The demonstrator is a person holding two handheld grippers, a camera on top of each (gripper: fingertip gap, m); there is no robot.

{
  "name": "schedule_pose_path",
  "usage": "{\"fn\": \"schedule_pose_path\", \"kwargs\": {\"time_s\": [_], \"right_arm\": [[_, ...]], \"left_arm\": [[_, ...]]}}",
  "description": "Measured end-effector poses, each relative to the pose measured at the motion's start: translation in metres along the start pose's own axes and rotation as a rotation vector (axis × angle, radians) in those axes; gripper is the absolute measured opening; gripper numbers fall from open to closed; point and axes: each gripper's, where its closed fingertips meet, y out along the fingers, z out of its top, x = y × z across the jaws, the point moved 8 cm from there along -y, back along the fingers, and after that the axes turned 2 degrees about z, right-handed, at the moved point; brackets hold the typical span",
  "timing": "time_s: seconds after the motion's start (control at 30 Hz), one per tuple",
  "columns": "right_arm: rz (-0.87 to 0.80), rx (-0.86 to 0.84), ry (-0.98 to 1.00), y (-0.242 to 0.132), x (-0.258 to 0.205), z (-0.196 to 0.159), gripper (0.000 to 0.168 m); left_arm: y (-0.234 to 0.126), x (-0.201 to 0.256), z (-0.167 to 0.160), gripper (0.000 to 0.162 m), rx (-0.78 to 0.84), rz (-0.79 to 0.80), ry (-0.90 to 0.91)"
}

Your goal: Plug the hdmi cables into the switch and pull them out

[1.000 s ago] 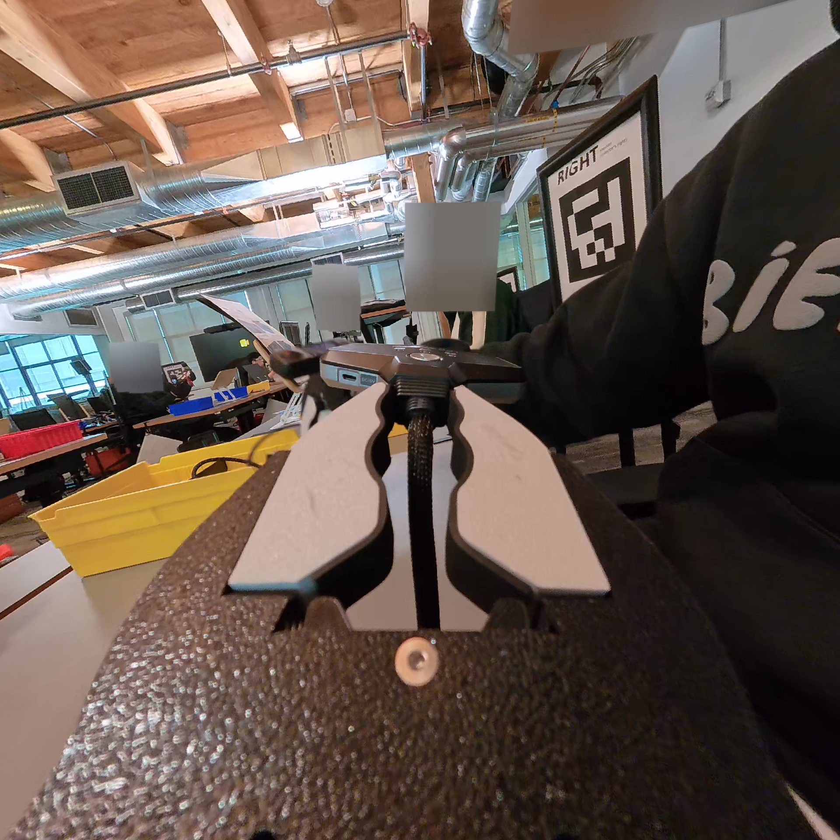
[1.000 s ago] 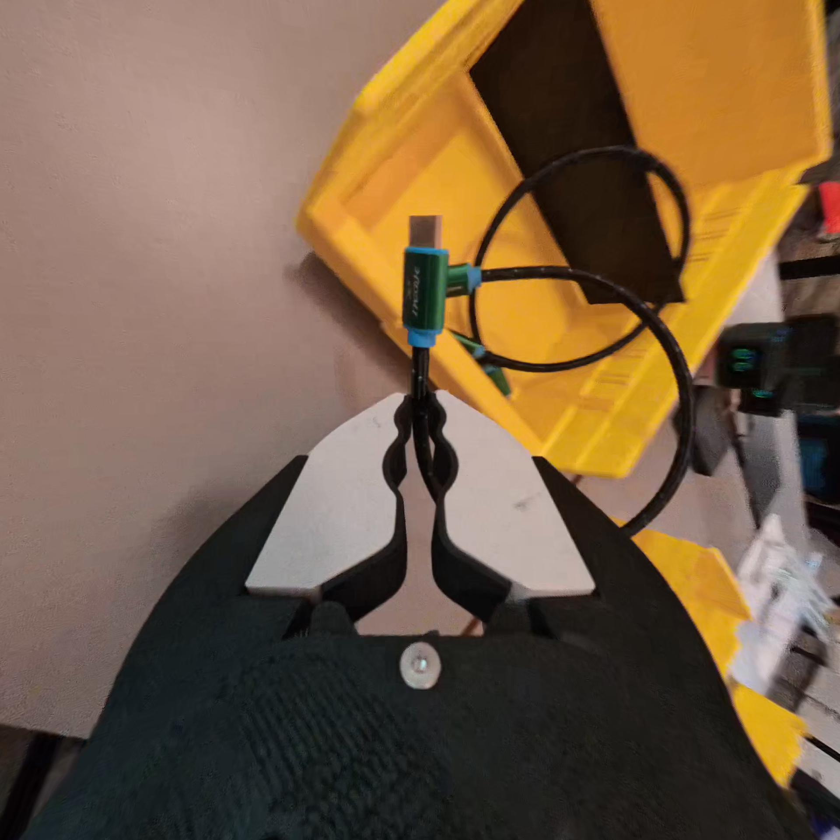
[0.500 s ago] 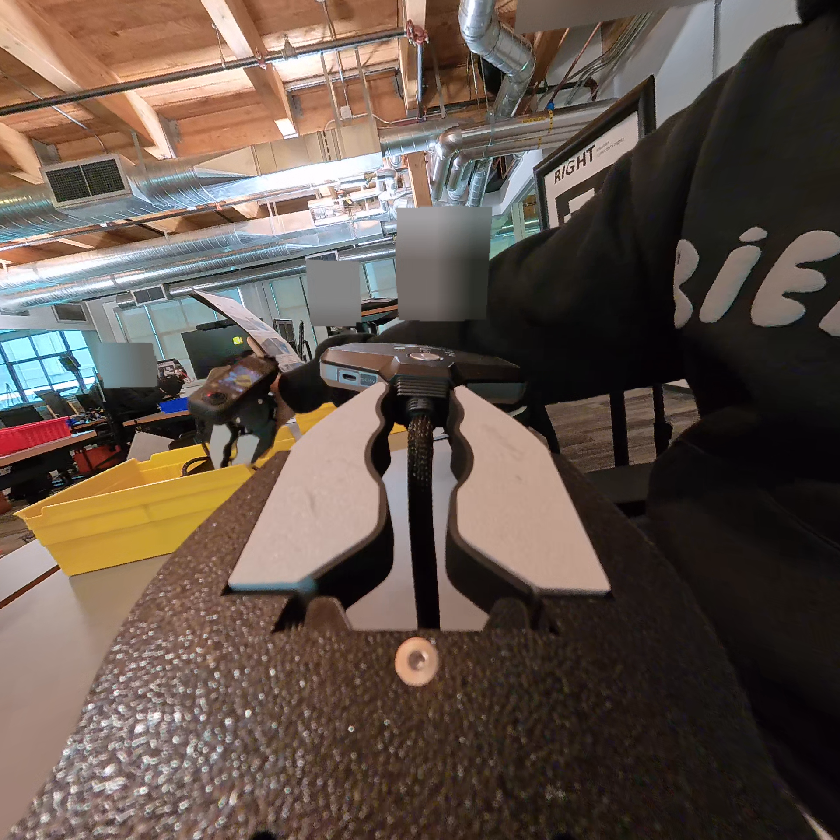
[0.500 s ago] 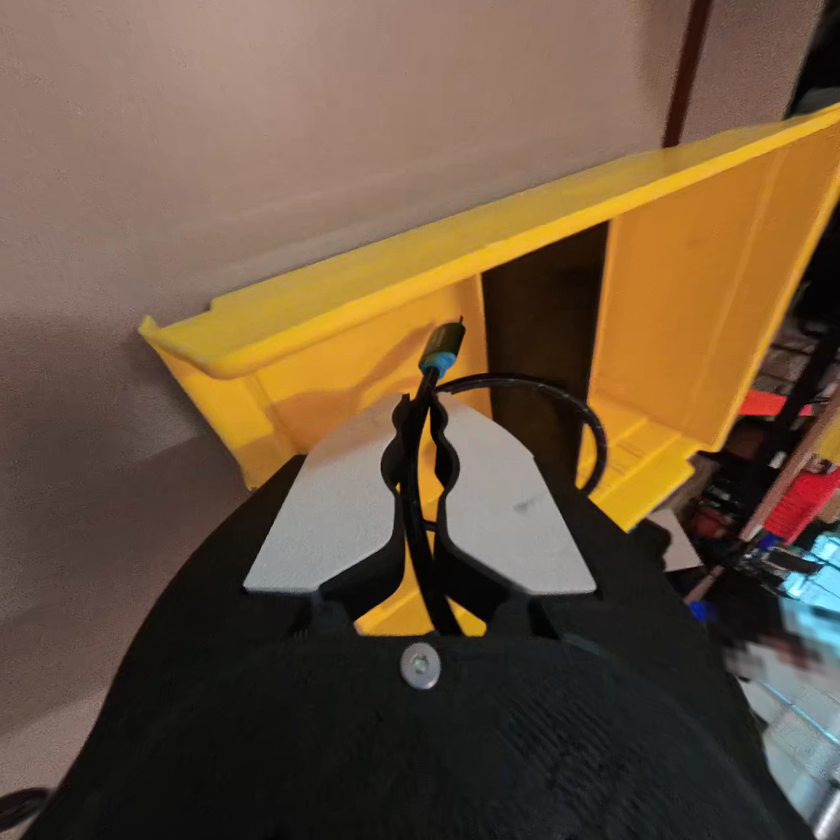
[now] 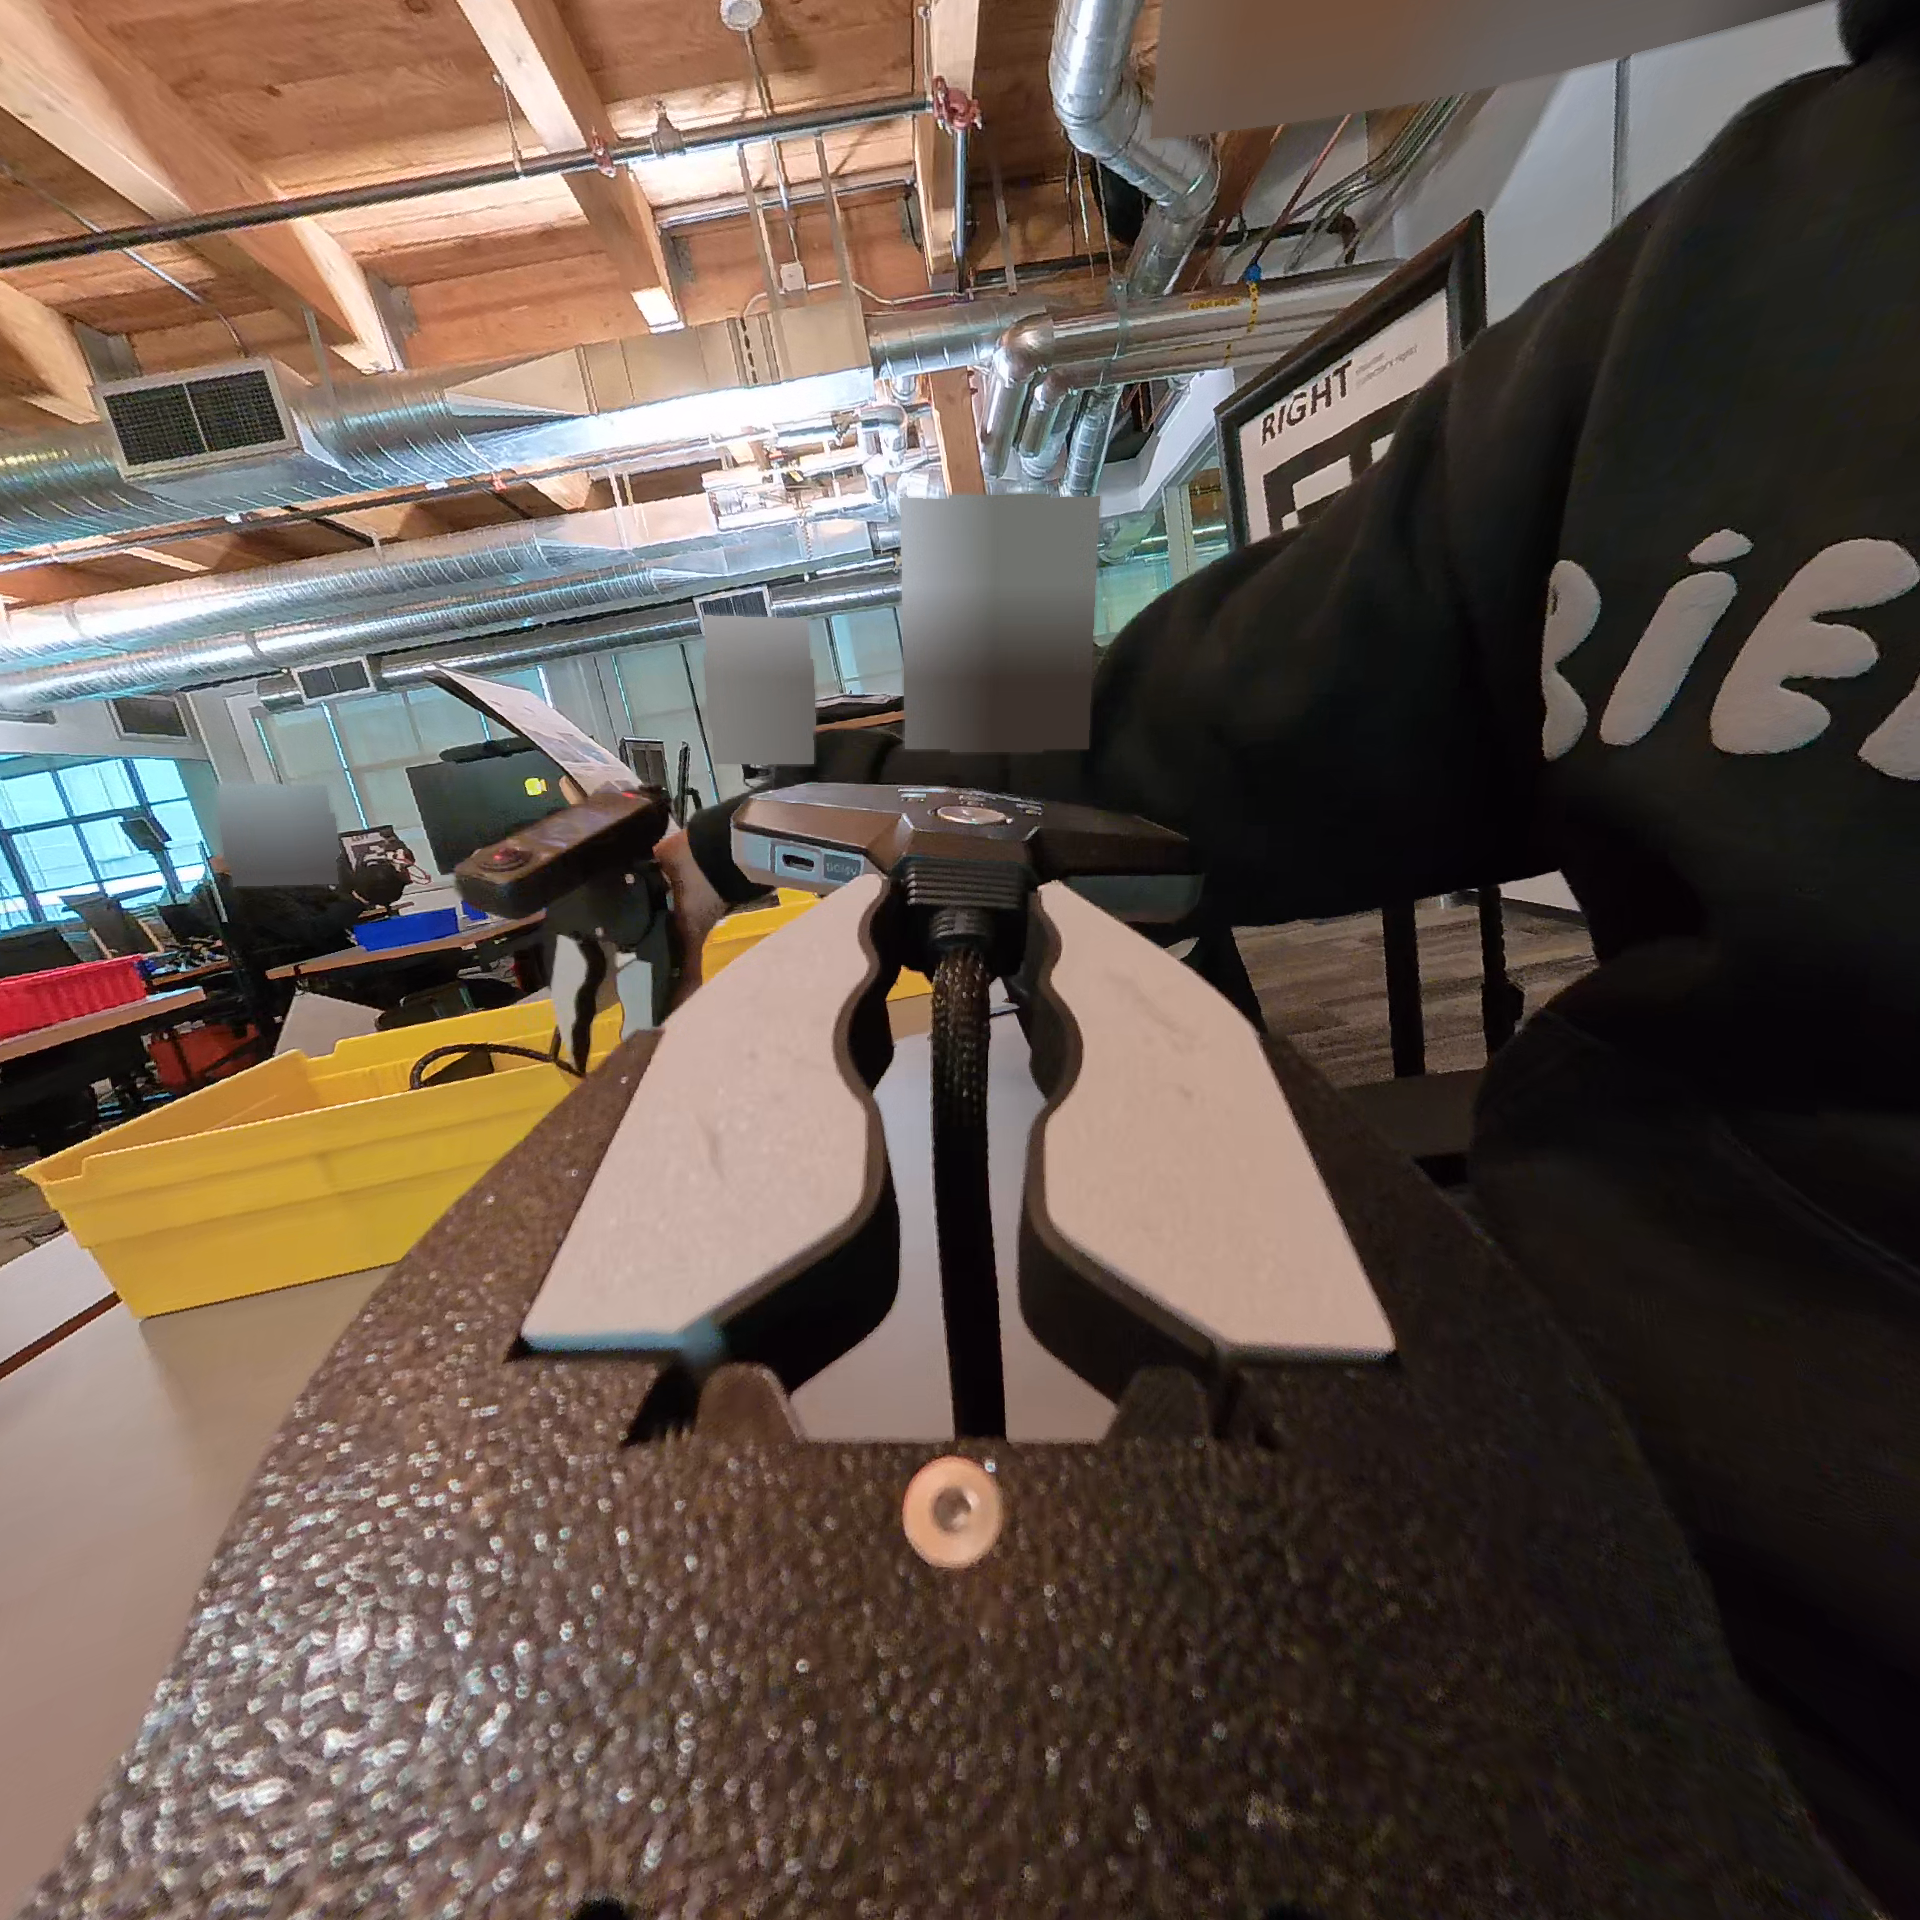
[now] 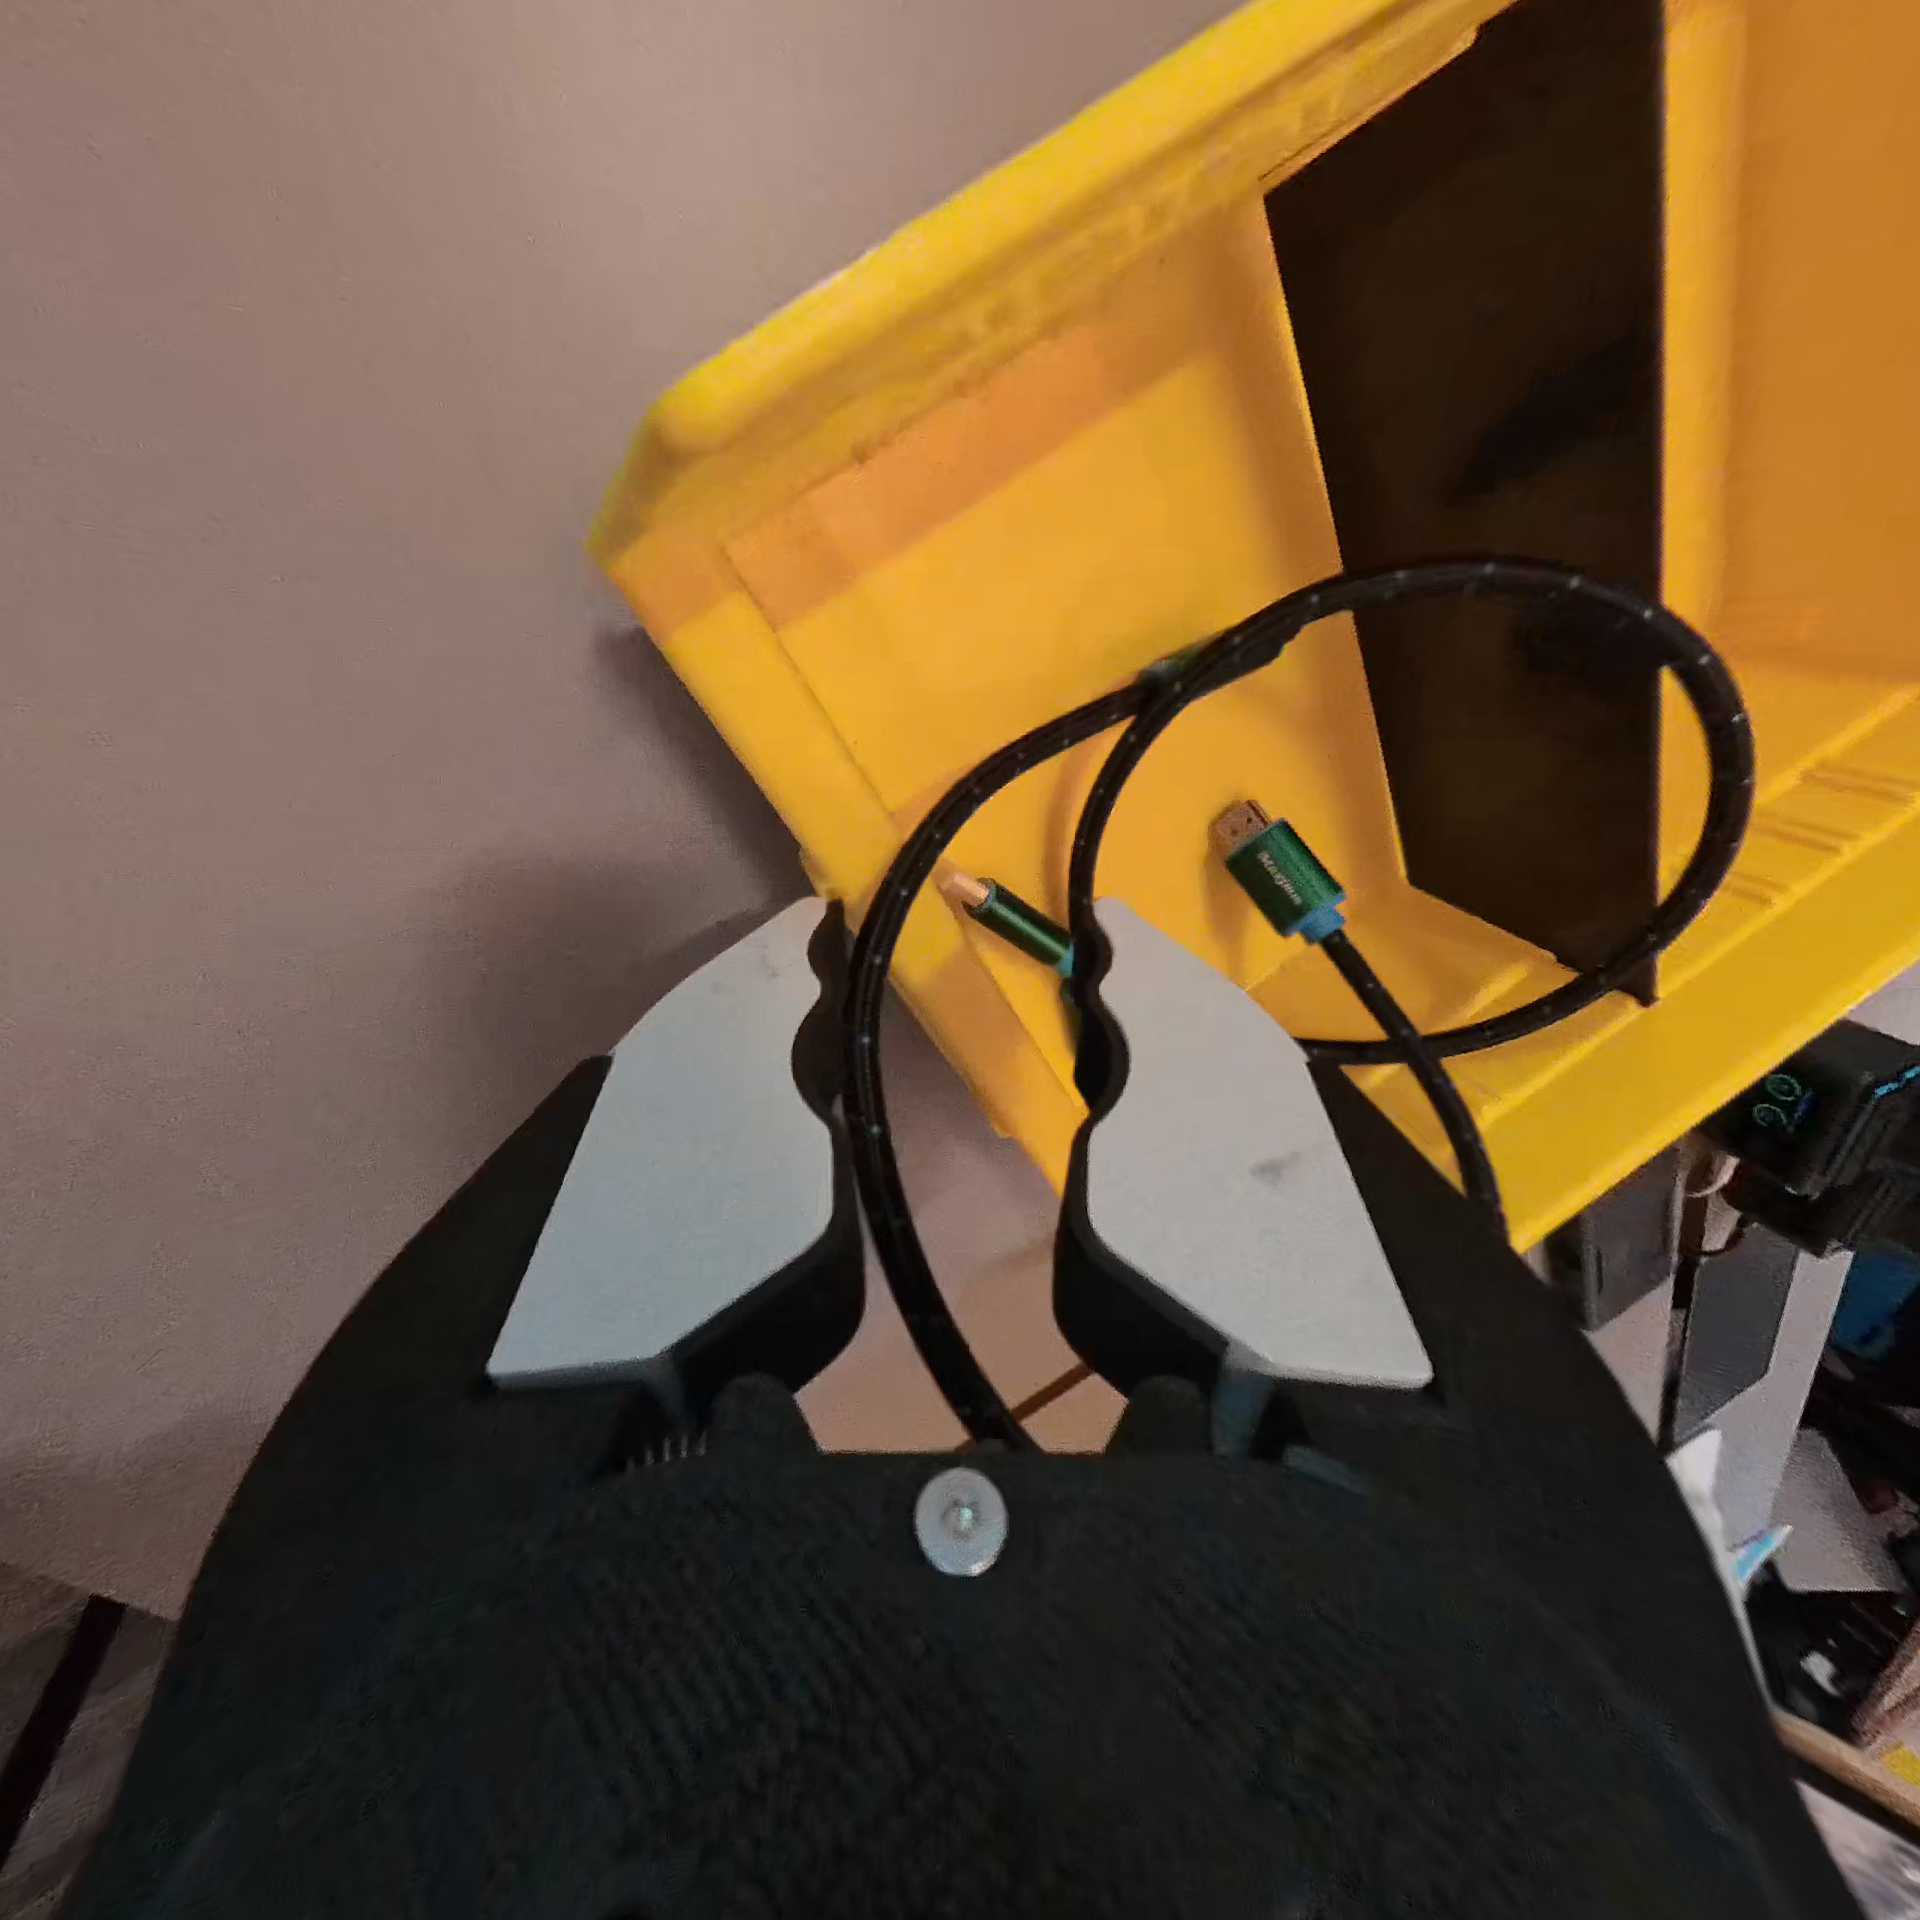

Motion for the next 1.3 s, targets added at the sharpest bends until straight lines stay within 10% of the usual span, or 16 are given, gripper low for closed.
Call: {"fn": "schedule_pose_path", "kwargs": {"time_s": [0.33, 0.5, 0.67, 0.87, 1.3], "right_arm": [[-0.093, 0.414, 0.315, -0.059, -0.039, 0.008, 0.067], [0.828, 0.958, 0.537, -0.116, -0.144, 0.081, 0.085], [1.341, 1.007, 0.525, -0.13, -0.241, 0.134, 0.073], [1.437, 1.141, 0.579, -0.144, -0.266, 0.158, 0.026], [1.236, 1.137, 0.539, -0.142, -0.278, 0.161, 0.024]], "left_arm": [[0.002, 0.002, 0.005, 0.022, 0.009, 0.014, 0.023], [0.008, 0.005, 0.007, 0.022, 0.003, 0.022, 0.049], [0.015, 0.012, 0.015, 0.022, -0.023, 0.043, 0.139], [0.022, 0.024, 0.023, 0.022, -0.165, 0.044, 0.323], [0.023, 0.024, 0.027, 0.022, -0.28, 0.133, 0.416]]}}
